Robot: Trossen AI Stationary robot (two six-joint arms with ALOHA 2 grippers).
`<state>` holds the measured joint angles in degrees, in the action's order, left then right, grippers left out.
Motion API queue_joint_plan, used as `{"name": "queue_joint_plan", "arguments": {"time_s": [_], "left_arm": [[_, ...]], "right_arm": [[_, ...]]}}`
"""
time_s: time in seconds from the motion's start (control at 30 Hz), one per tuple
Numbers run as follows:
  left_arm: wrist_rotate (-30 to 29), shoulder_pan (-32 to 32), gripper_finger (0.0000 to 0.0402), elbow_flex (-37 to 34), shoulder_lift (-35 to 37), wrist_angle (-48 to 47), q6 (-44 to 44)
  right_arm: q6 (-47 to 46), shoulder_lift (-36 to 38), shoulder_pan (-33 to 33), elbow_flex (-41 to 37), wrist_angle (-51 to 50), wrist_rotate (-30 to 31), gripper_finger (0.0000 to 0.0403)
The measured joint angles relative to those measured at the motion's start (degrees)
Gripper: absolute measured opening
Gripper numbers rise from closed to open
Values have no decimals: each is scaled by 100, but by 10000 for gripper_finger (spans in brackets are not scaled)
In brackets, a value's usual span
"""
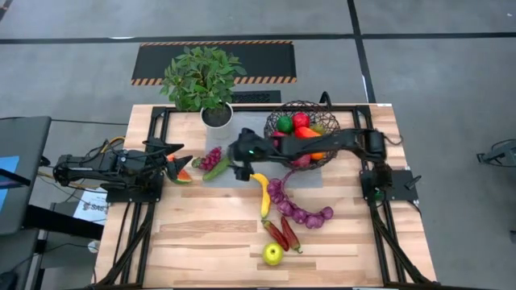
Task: Build produce basket
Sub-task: Put the cucumber into the wire basket
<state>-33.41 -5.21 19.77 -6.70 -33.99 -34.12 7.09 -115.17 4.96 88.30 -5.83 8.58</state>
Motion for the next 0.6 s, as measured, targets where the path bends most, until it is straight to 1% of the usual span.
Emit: {"name": "queue_joint_plan", "arguments": {"time_s": [0.17,0.3,0.43,0.6], "left_arm": [[0,0,355,0,0,-1,1],[1,0,355,0,0,-3,1],[6,0,355,0,0,-14,1],[15,0,355,-2,0,-26,-27]], "right_arm": [[611,-789,164,1240,-1127,-72,384],[840,-1331,258,1982,-1524,-359,384],[844,-1789,385,2394,-1700,-557,384],[797,-2237,434,2645,-1865,-823,384]]}}
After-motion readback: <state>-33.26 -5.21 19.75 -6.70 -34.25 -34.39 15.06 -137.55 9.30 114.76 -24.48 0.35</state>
